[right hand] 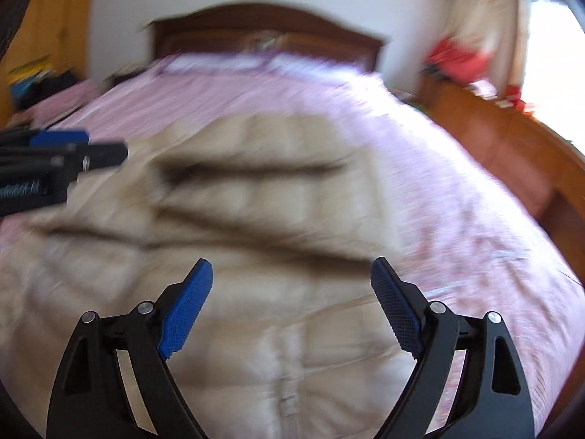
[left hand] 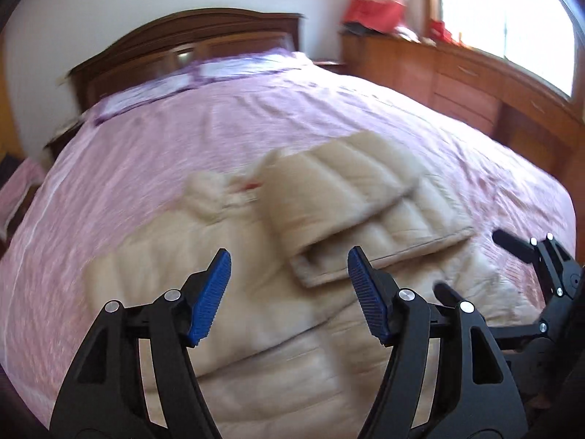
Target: Fold large clothes
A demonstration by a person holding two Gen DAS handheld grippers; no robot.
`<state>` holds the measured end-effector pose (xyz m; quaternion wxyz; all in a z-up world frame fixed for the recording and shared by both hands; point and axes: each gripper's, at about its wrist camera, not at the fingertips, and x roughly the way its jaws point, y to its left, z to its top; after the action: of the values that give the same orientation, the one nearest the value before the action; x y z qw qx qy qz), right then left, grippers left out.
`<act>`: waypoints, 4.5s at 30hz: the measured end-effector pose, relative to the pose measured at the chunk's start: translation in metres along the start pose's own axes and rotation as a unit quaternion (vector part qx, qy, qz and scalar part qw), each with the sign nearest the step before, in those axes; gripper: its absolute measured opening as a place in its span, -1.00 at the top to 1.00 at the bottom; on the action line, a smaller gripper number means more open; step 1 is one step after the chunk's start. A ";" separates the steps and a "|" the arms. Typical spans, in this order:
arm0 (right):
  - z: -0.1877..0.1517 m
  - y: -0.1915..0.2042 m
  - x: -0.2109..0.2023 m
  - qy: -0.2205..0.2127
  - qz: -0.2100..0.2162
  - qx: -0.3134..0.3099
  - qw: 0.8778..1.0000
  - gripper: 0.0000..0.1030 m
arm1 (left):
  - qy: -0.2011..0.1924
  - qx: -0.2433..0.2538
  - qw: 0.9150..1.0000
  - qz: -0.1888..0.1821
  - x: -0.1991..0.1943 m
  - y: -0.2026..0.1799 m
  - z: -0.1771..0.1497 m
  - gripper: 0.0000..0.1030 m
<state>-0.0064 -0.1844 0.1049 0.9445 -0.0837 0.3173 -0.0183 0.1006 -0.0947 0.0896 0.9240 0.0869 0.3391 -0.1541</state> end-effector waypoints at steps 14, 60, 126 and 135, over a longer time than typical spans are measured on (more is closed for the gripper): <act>0.005 -0.101 0.049 0.062 0.102 0.171 0.978 -0.26 | 0.024 -0.005 0.998 0.060 0.065 -0.033 0.025 0.85; -0.010 -0.106 0.042 0.044 0.117 0.213 0.969 -0.62 | -0.015 -0.320 0.942 0.095 -0.018 0.157 -0.109 0.89; 0.007 -0.141 -0.073 -0.075 0.375 0.216 0.898 0.70 | -0.132 -0.324 0.933 -0.085 -0.186 0.178 -0.138 0.93; 0.046 -0.129 0.002 -0.043 0.292 0.244 0.924 0.71 | -0.092 -0.320 0.943 0.024 -0.105 0.200 -0.106 0.92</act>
<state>0.0251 -0.3054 0.1617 0.9118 0.2450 0.2727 0.1851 0.0304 0.1447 0.0897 0.9337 -0.2198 0.2816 -0.0226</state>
